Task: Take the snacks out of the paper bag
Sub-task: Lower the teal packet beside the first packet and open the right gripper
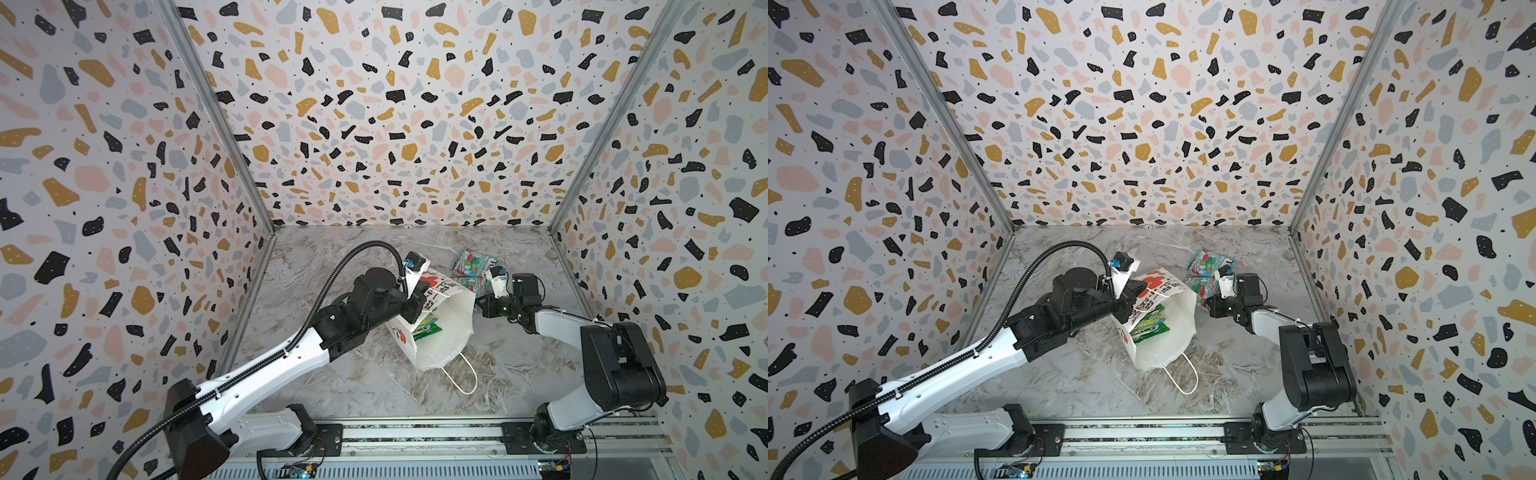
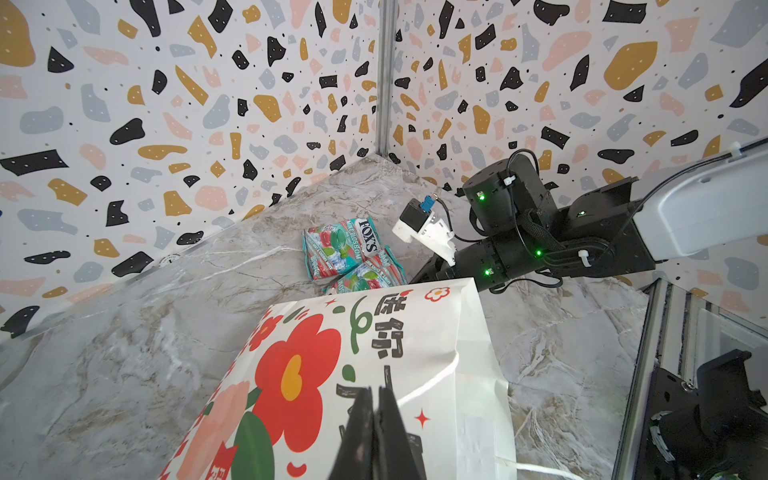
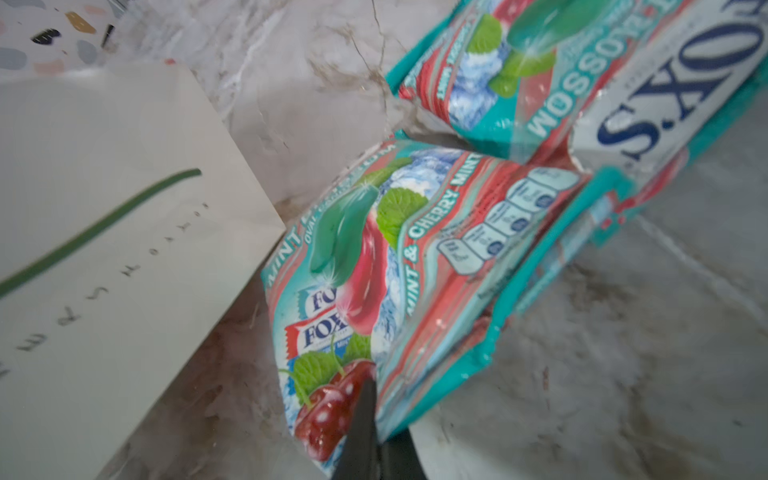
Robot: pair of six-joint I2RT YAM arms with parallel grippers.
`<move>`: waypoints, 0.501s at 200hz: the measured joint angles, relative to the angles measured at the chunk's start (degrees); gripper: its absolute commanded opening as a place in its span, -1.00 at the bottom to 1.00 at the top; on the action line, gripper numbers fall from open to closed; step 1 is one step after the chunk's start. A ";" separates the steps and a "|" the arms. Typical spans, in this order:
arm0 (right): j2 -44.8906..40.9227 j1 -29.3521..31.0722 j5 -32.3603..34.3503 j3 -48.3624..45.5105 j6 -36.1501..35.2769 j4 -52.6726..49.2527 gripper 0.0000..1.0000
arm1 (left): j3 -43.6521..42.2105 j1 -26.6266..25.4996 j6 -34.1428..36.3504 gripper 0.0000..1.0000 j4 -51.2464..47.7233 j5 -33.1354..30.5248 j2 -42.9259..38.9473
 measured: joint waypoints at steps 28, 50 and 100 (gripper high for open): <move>0.00 -0.07 3.45 -0.63 -0.22 -1.22 -0.68 | 0.00 0.00 0.00 -1.00 0.00 0.00 0.00; 0.00 -0.07 6.32 -0.68 -0.39 -2.03 -0.52 | 0.00 0.00 0.00 -1.00 0.00 0.00 0.00; -2.58 -0.07 10.56 -1.49 -0.31 -3.58 0.04 | 0.00 0.00 0.00 -1.00 0.00 0.02 0.00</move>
